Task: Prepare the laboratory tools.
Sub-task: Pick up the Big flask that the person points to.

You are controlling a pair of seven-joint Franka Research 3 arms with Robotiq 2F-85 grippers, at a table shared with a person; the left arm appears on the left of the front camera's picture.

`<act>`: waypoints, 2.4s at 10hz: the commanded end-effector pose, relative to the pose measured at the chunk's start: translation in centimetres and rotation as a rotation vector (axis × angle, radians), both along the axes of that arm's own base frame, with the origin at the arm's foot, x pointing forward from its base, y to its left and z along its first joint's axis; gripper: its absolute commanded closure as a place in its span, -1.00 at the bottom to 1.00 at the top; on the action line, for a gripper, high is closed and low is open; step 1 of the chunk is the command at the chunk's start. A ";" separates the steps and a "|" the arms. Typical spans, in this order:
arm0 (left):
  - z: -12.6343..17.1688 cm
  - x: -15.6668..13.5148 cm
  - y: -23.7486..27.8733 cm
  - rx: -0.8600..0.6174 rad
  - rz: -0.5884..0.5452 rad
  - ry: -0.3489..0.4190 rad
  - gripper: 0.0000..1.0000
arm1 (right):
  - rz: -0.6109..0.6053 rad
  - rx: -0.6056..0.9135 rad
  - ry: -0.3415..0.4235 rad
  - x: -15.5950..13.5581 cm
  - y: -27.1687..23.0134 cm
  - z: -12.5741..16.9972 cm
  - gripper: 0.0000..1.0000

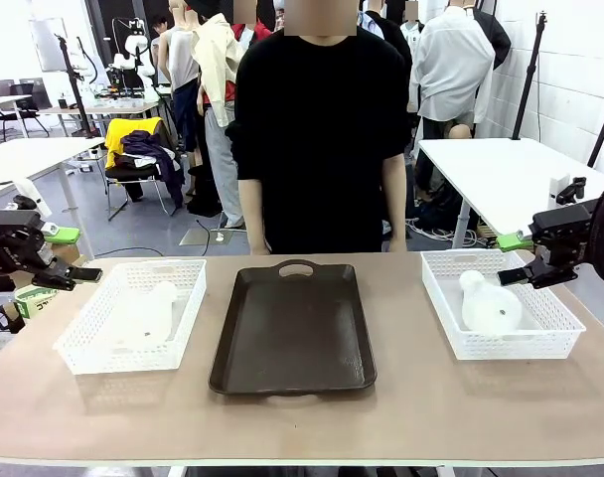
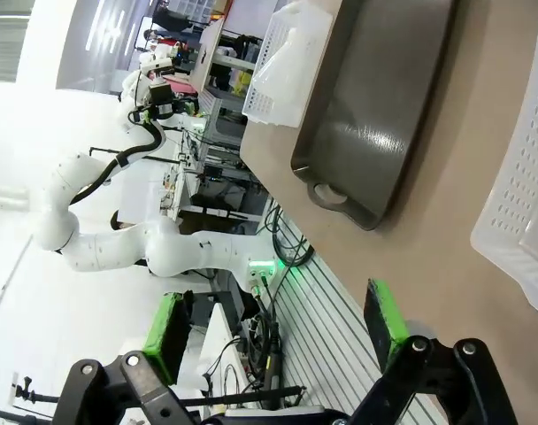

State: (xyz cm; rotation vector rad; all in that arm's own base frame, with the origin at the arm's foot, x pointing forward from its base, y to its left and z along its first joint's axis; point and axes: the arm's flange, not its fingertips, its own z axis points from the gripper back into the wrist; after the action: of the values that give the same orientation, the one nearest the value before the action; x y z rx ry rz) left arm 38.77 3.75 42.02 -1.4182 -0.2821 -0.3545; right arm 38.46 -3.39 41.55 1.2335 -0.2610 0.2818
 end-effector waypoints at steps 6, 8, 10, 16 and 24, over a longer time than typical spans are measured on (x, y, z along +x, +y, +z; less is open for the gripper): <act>0.0 0.0 0.0 0.000 0.000 0.000 -1.00 | -0.001 -0.001 -0.002 0.1 0.0 0.0 -1.00; 0.0 0.0 0.0 0.000 0.000 0.000 -1.00 | -0.001 -0.001 -0.002 0.1 0.0 0.0 -1.00; 0.0 0.0 0.0 0.000 0.000 0.000 -1.00 | -0.001 -0.001 -0.002 0.1 0.0 0.0 -1.00; 0.0 0.0 0.0 0.000 0.000 0.000 -1.00 | -0.001 -0.001 -0.002 0.1 0.0 0.0 -1.00; 0.0 0.0 0.0 0.000 0.000 0.000 -1.00 | -0.326 -0.583 0.072 5.5 2.3 9.8 -1.00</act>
State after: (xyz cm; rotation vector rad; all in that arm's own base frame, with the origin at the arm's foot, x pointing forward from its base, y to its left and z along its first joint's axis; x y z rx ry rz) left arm 38.81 3.64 41.95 -1.4064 -0.2759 -0.3490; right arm 42.55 -3.04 51.08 0.8013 -0.3745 0.1292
